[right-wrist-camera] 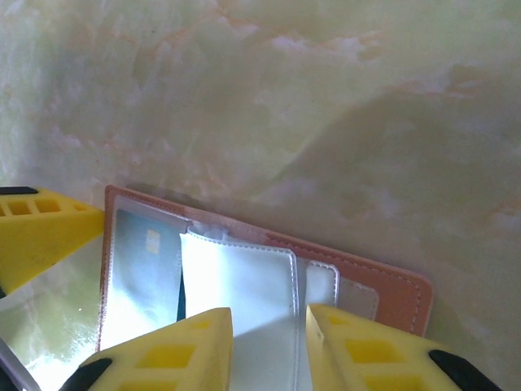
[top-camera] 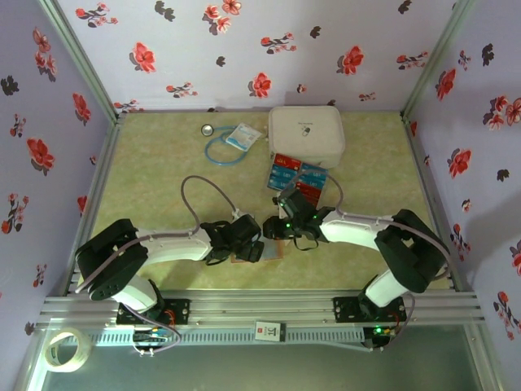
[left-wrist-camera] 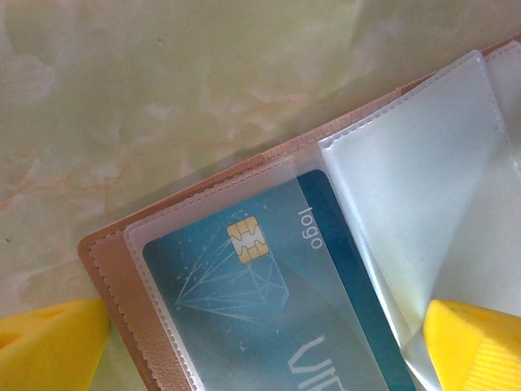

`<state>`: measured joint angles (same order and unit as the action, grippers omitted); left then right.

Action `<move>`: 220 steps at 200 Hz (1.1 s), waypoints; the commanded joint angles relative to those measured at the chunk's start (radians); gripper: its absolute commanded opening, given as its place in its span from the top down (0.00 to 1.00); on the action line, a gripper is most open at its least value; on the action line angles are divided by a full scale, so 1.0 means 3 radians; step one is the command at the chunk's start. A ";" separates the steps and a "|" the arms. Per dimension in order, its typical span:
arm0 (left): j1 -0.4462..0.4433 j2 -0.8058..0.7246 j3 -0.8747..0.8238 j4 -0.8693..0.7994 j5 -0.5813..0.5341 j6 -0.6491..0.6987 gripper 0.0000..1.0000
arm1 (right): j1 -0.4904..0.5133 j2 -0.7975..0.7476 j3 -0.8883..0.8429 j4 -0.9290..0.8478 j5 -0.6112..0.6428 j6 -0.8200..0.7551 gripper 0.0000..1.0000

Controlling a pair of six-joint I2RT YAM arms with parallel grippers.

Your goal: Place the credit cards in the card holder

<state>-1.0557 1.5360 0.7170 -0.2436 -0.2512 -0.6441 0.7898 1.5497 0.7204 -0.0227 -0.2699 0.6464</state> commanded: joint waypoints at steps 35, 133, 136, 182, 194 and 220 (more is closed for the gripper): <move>-0.0014 0.0009 -0.0105 -0.0115 -0.0087 0.0017 0.00 | -0.0020 0.0209 0.0033 0.0180 -0.0060 0.0078 0.70; -0.0014 0.0002 -0.0086 -0.0112 -0.0087 0.0031 0.00 | -0.0020 0.0269 -0.0018 0.0470 -0.0415 0.0137 0.71; -0.0014 0.0003 -0.0088 -0.0113 -0.0084 0.0032 0.00 | -0.0020 0.0269 -0.0022 0.0484 -0.0418 0.0139 0.71; -0.0014 -0.0011 -0.0087 -0.0110 -0.0088 0.0031 0.00 | -0.0020 0.0251 -0.0060 0.0617 -0.0505 0.0227 0.75; -0.0014 -0.0024 -0.0084 -0.0112 -0.0088 0.0030 0.00 | -0.0020 0.0250 -0.0052 0.0634 -0.0520 0.0241 0.76; -0.0015 -0.0081 -0.0080 -0.0113 -0.0088 0.0035 0.00 | -0.0020 0.0250 -0.0061 0.0698 -0.0568 0.0296 0.78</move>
<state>-1.0557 1.5326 0.7170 -0.2443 -0.2523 -0.6437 0.7872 1.6226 0.7181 0.1497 -0.4015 0.7052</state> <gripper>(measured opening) 0.997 0.225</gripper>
